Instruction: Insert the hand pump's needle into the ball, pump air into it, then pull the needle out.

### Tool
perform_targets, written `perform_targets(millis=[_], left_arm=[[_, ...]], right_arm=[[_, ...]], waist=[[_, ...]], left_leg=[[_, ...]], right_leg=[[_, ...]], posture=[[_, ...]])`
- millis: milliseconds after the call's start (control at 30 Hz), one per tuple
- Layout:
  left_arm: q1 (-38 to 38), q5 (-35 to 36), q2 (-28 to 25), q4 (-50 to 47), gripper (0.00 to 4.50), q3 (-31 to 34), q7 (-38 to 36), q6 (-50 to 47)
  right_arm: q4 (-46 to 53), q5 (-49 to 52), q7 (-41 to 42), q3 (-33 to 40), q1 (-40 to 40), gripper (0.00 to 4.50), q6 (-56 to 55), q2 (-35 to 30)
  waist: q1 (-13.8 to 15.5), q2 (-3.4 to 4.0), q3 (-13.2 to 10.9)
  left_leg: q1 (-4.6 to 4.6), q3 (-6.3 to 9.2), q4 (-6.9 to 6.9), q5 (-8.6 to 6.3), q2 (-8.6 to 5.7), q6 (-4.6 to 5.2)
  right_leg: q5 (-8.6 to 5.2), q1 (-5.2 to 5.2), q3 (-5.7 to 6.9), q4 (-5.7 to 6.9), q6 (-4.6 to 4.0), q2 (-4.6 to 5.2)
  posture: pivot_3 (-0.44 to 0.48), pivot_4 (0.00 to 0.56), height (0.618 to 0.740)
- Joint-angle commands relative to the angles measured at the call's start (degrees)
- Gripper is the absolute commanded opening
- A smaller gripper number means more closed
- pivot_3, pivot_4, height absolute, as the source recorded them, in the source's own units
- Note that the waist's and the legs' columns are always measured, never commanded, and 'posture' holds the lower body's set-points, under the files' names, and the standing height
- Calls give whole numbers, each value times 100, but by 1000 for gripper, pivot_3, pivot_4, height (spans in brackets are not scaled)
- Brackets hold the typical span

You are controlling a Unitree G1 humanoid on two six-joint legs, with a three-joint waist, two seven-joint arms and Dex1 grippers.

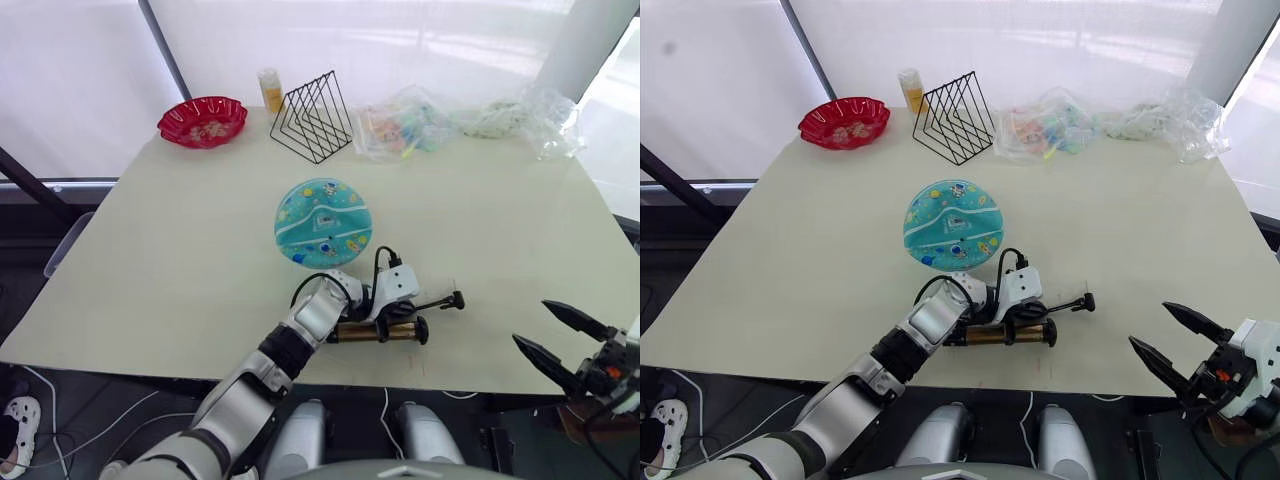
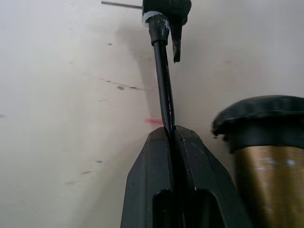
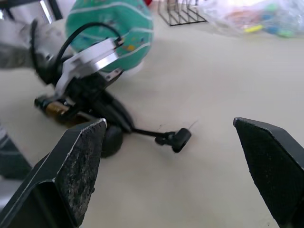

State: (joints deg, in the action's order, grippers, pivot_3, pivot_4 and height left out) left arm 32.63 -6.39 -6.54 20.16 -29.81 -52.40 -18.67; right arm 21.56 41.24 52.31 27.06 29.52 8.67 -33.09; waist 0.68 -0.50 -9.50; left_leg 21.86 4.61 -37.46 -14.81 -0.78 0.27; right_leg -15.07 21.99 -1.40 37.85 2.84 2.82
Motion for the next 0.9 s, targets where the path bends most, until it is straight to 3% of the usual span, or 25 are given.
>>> perform_targets(millis=[33, 267, 500, 700, 900], left_arm=[[-180, 423, -29, -631, 55, 251, -194, 353], [-483, 604, -174, -881, 55, 473, -59, 729], [-565, 748, -189, -993, 55, 631, -15, 1048], [-597, 772, -205, -1026, 55, 646, 62, 1141], [-603, 777, -215, -1046, 55, 634, 63, 1144]], right_arm=[[396, 396, -580, 49, -125, 4500, 598, 32], [888, 813, -1815, -335, -468, 4500, 2083, -41], [876, 2404, -3361, -445, -1336, 4500, 3655, 174], [646, 3571, -4516, -486, -1982, 4500, 4011, 610], [654, 3686, -5140, -792, -2265, 4500, 3875, 1066]], waist=[[-4, 1, 0], [4, 2, 1], [2, 1, 0], [-12, 0, 0], [-17, 1, 0]], left_leg=[[0, 0, 0, 0, 1, 0], [-1, 2, 0, 0, 0, 0], [0, 2, 0, 0, -1, 1], [6, 3, 0, 0, -4, 1], [6, 2, 0, 0, -5, 1]], right_leg=[[0, 0, 0, 0, 0, 0], [1, 0, 1, 1, -1, 4], [1, 1, 1, 1, -1, 3], [1, 3, 6, 0, -1, 1], [1, 3, 12, 1, -1, -3]], posture=[[0, 150, 740], [0, 150, 740], [0, 150, 740], [0, 150, 740], [0, 150, 740]])
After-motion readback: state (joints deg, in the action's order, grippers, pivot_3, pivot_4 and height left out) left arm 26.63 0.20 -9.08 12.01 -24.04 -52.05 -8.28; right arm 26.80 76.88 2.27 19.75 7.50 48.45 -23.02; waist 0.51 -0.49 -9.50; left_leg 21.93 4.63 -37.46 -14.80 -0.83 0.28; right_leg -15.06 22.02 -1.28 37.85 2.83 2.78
